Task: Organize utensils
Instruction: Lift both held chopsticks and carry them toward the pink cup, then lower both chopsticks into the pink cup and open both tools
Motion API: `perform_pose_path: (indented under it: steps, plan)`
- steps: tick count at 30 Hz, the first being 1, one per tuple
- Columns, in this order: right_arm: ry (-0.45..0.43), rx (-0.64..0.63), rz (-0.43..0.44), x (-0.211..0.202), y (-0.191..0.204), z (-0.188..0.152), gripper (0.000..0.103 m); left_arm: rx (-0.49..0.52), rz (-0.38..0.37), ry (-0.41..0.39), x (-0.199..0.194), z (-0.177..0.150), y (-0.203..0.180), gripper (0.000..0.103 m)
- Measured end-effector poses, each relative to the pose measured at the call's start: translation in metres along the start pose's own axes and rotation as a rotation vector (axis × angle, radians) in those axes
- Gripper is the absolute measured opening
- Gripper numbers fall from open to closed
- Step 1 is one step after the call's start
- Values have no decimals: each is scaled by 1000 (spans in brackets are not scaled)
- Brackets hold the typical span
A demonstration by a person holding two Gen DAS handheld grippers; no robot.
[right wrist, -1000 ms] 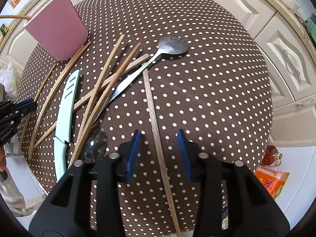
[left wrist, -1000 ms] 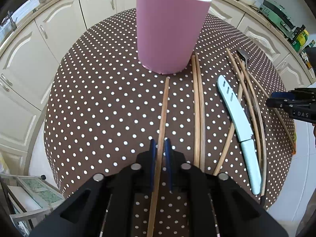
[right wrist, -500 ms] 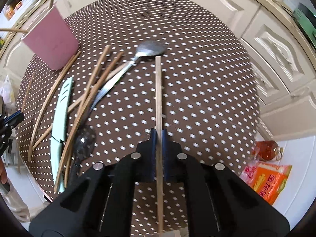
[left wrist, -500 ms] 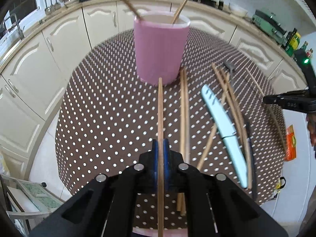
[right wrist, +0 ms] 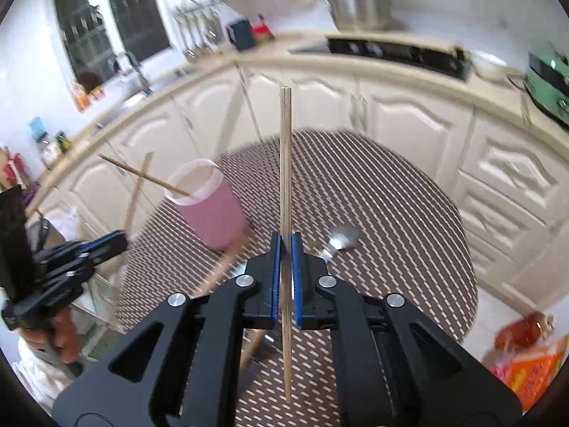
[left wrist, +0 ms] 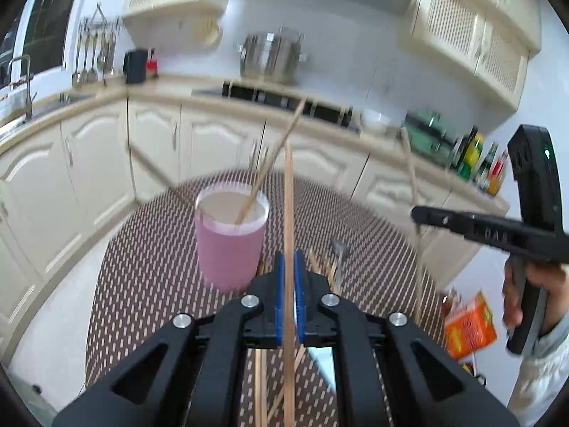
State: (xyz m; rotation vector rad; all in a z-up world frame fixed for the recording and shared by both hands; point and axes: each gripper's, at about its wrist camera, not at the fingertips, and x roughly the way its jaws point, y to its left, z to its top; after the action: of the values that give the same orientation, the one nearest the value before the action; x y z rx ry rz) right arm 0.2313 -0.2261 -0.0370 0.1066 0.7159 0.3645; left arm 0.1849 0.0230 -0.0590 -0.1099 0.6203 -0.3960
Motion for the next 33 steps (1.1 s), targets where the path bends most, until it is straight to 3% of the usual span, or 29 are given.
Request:
perform_pose_path:
  steps: [4,9,14,27,33]
  plan:
    - [-102,-29,49,-9,29,15,6,-30,-11,-151,-1,22,-2,6]
    - [-274,-50,73,-16,53,34,6,-27,35,-257,3,45,-6,6]
    - [-340,-19,116,0,61,50,6,-43,74,-374,10,66,-7,6]
    - [-505,7,120,36,76,68,6,-131,167,-527,35,91,14,6]
    - [-500,14,113,55,75,67,6,-142,191,-570,49,92,20,6]
